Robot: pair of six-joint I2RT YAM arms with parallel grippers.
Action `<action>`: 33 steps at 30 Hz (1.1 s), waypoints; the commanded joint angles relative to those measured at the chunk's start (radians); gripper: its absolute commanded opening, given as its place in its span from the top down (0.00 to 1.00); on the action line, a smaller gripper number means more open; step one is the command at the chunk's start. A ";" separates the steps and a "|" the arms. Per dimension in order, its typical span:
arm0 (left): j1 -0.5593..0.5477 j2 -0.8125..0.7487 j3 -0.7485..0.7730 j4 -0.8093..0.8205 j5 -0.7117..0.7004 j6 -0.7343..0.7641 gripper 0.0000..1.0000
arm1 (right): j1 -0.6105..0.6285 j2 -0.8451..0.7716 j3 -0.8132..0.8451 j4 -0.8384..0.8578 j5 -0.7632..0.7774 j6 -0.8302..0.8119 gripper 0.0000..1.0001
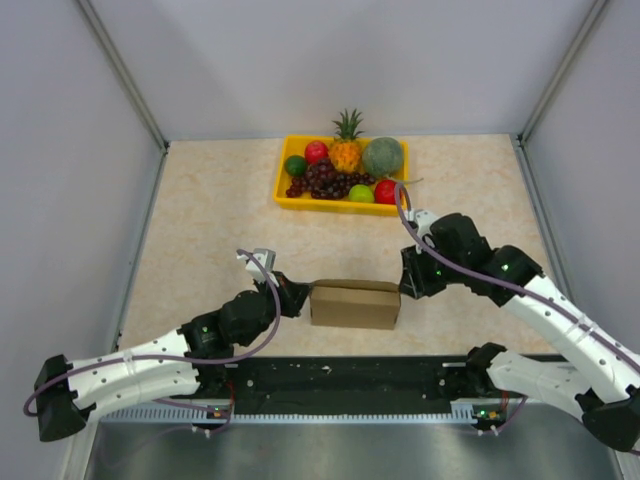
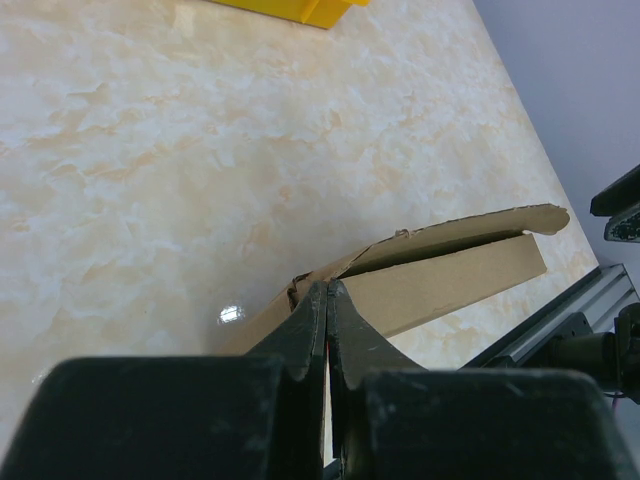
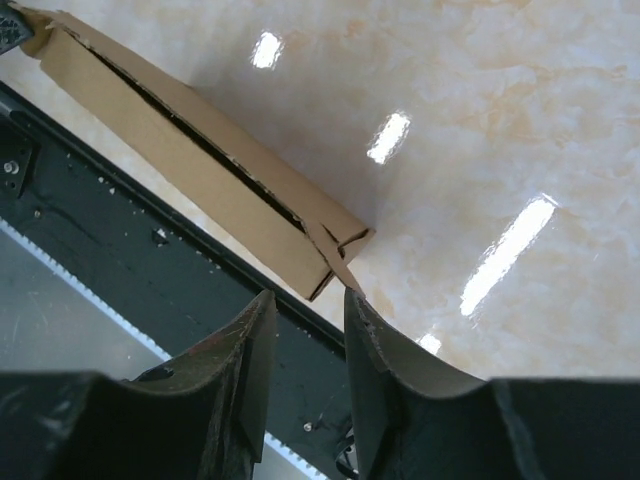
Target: Fold the paper box
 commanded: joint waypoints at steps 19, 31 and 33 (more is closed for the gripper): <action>-0.007 0.038 -0.024 -0.126 0.016 0.009 1.00 | -0.007 0.111 0.058 -0.050 0.054 -0.077 0.63; -0.010 0.036 -0.024 -0.123 0.016 0.005 1.00 | -0.007 0.150 0.076 -0.043 -0.016 -0.116 0.69; -0.010 0.036 -0.027 -0.121 0.017 0.004 1.00 | -0.007 0.153 0.071 -0.036 -0.021 -0.116 0.74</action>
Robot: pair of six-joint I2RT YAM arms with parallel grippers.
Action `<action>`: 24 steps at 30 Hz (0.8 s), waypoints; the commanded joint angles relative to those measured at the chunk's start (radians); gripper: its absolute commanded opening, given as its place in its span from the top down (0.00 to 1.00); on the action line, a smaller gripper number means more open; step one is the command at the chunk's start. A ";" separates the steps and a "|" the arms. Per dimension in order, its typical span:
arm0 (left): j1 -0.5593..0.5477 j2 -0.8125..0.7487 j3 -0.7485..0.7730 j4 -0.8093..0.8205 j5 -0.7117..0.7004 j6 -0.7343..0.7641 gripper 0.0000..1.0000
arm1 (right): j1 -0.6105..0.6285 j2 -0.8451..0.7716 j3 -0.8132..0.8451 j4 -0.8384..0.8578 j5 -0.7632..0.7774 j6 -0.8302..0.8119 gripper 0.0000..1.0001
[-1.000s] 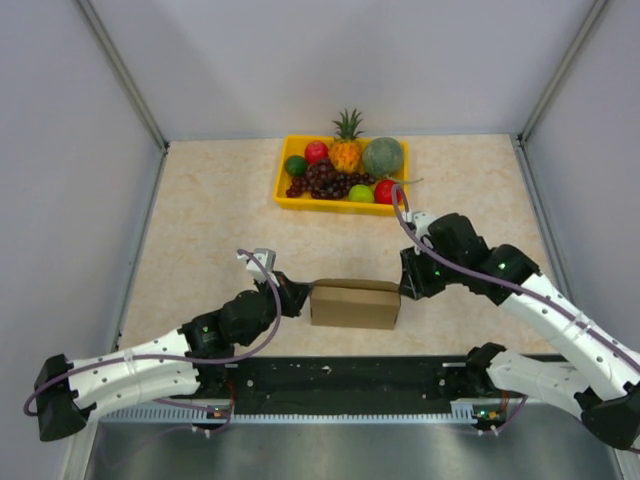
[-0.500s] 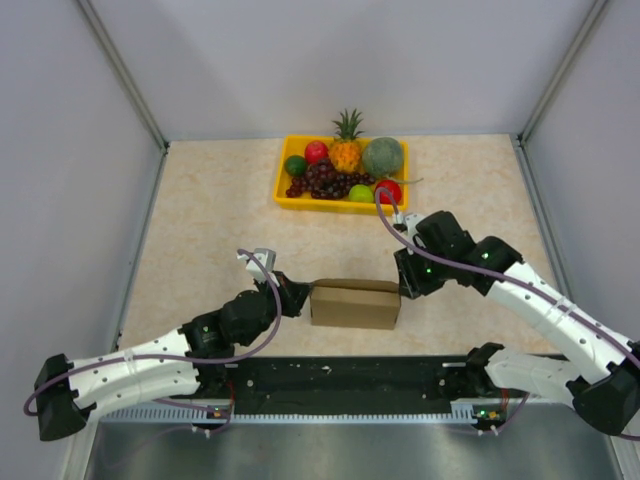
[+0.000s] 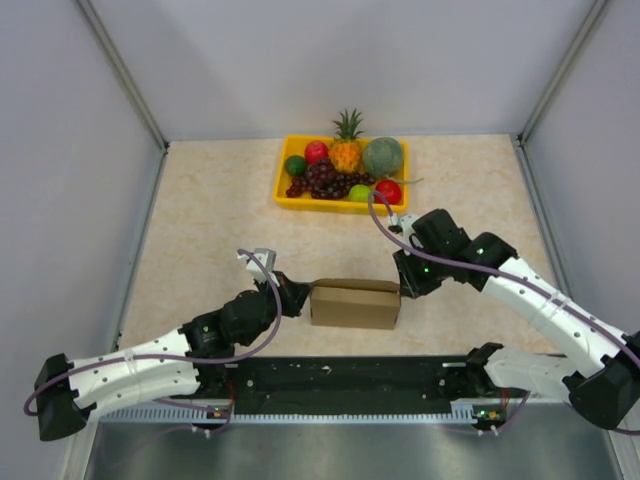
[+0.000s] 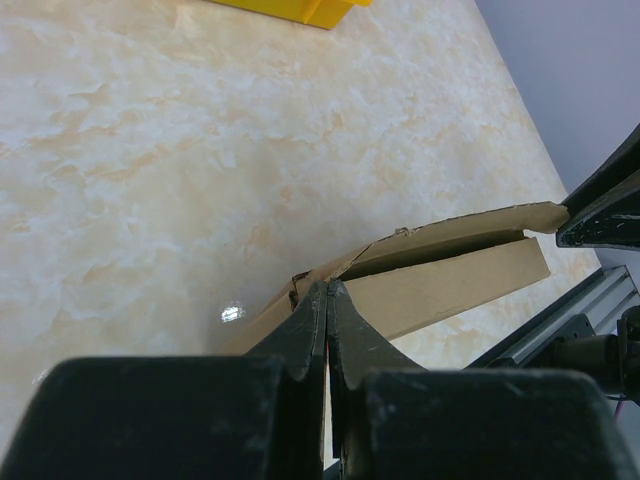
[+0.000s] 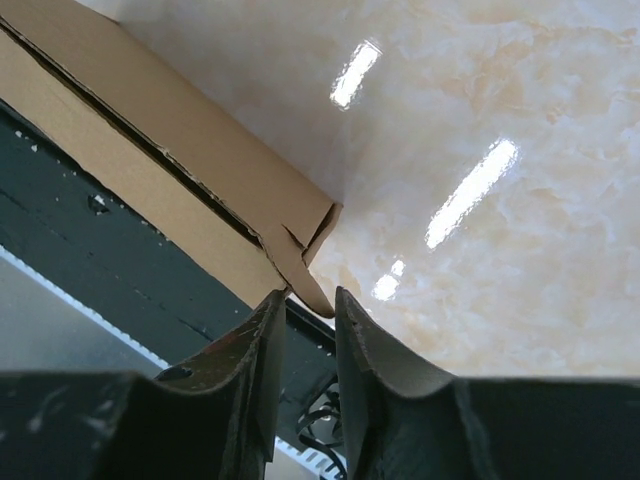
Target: Fold the paper box
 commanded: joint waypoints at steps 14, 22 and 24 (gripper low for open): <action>-0.008 0.036 -0.024 -0.127 0.028 -0.013 1.00 | -0.007 -0.014 0.030 0.043 -0.057 0.170 1.00; -0.014 0.037 -0.016 -0.127 0.038 -0.048 1.00 | 0.088 -0.050 -0.036 0.056 0.179 0.388 1.00; -0.019 0.040 -0.012 -0.127 0.038 -0.051 1.00 | 0.142 -0.050 -0.047 0.059 0.242 0.398 1.00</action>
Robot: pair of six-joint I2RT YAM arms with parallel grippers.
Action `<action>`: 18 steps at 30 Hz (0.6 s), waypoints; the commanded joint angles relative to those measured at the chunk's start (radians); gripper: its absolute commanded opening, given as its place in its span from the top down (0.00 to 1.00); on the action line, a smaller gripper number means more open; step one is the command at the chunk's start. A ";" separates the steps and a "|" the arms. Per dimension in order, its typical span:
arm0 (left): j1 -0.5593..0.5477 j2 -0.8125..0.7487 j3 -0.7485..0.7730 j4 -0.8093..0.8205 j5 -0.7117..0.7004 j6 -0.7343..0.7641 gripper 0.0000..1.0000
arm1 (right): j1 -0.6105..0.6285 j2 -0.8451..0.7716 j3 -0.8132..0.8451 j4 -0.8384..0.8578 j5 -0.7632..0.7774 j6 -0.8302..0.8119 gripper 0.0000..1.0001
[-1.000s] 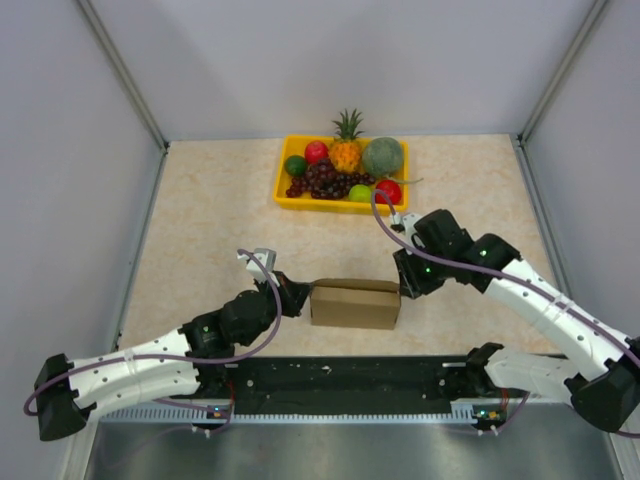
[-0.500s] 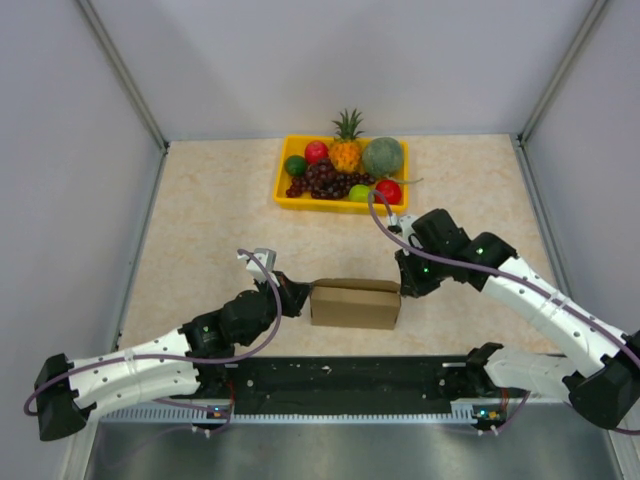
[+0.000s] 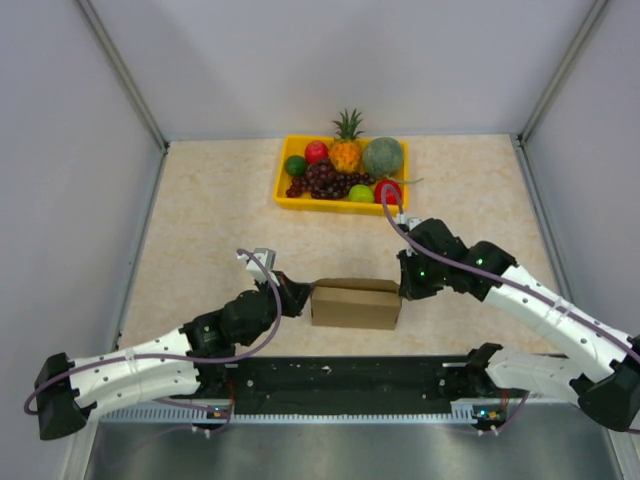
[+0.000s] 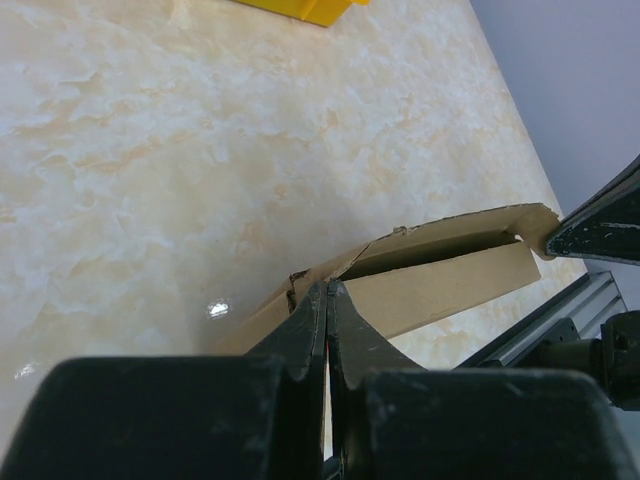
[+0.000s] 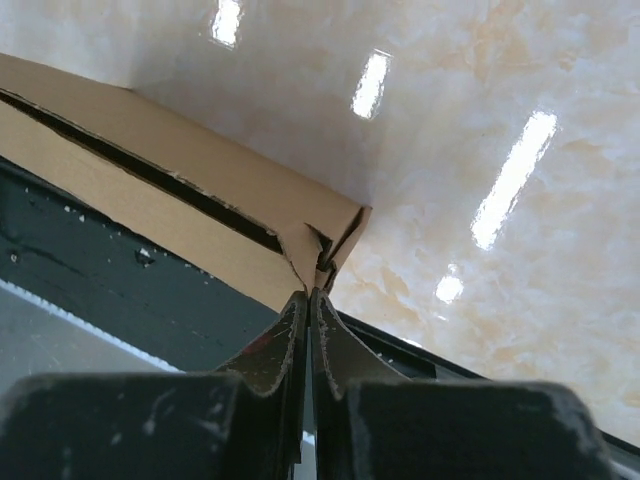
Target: Fold the paper box
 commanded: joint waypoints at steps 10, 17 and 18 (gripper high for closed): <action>-0.023 -0.005 -0.021 -0.164 0.014 -0.016 1.00 | 0.113 -0.020 -0.049 0.017 0.287 0.015 1.00; -0.023 0.006 -0.015 -0.157 0.019 -0.019 1.00 | 0.146 -0.010 -0.078 0.040 0.258 0.148 1.00; -0.025 0.010 -0.013 -0.152 0.022 -0.021 1.00 | 0.150 -0.008 -0.085 0.039 0.273 0.163 1.00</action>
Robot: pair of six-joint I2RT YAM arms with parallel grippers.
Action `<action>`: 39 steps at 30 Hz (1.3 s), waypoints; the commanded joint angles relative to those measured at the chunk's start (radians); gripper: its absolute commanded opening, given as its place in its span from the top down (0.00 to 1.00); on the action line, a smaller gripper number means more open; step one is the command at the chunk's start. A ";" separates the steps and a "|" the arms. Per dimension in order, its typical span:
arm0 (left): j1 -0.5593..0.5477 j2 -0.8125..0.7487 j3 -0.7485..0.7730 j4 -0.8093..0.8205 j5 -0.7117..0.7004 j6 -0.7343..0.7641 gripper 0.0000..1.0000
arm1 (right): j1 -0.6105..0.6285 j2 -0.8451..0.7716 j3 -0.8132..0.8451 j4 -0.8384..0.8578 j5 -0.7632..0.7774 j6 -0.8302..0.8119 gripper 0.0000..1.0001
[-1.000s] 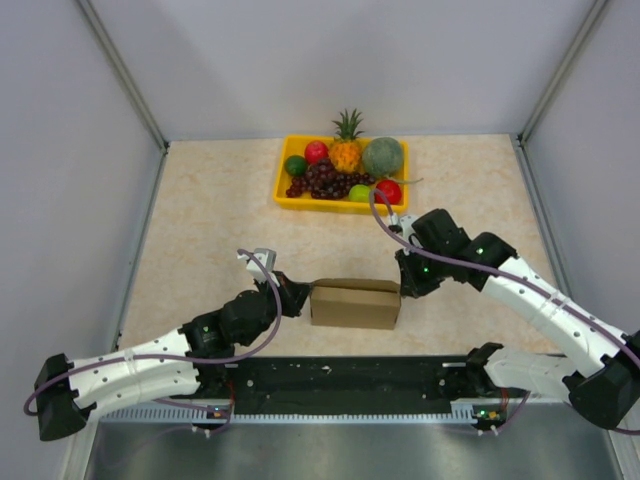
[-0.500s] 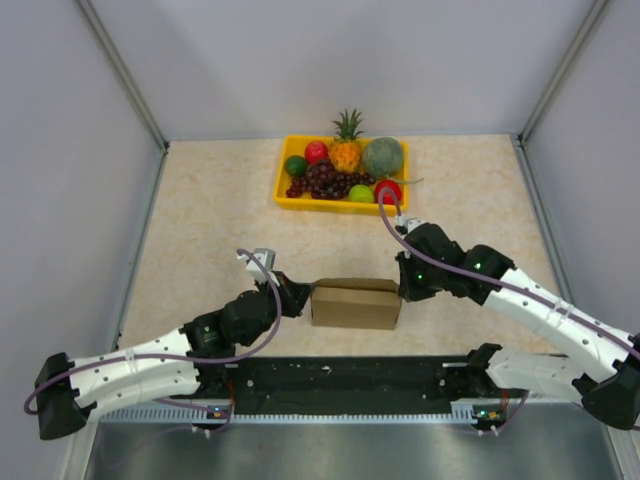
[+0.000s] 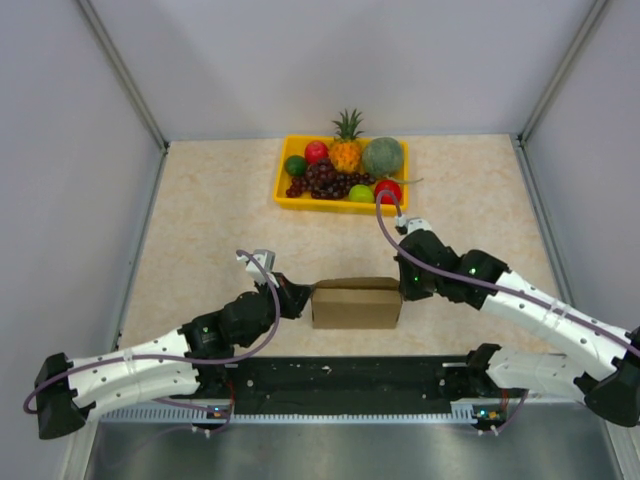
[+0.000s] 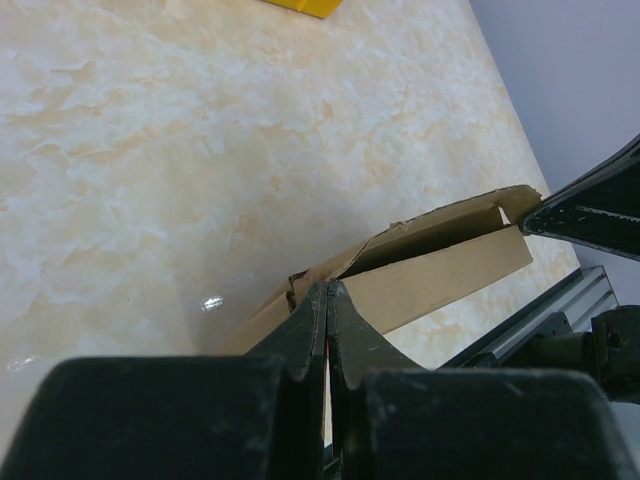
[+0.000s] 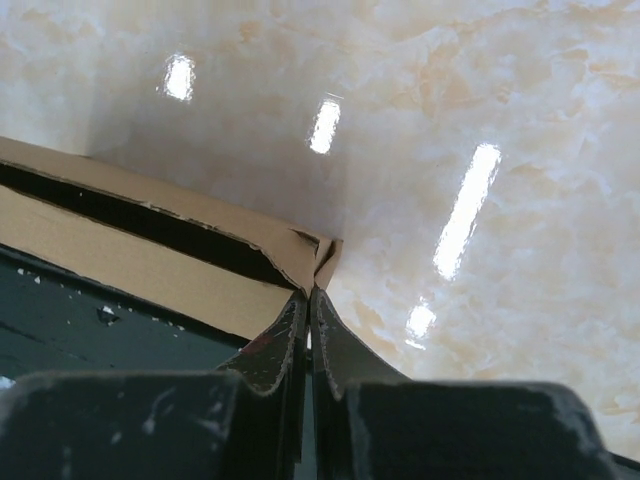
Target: Fold the paper box
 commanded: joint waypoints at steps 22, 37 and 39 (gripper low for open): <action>-0.176 0.089 -0.116 -0.017 -0.108 -0.127 1.00 | 0.369 -0.198 -0.373 0.076 0.521 0.578 1.00; -0.185 -0.066 -0.084 -0.213 -0.151 -0.126 1.00 | 0.371 -0.229 -0.298 0.079 0.449 0.382 0.93; -0.185 -0.049 -0.090 -0.203 -0.134 -0.131 1.00 | 0.371 -0.231 -0.263 0.075 0.432 0.360 0.86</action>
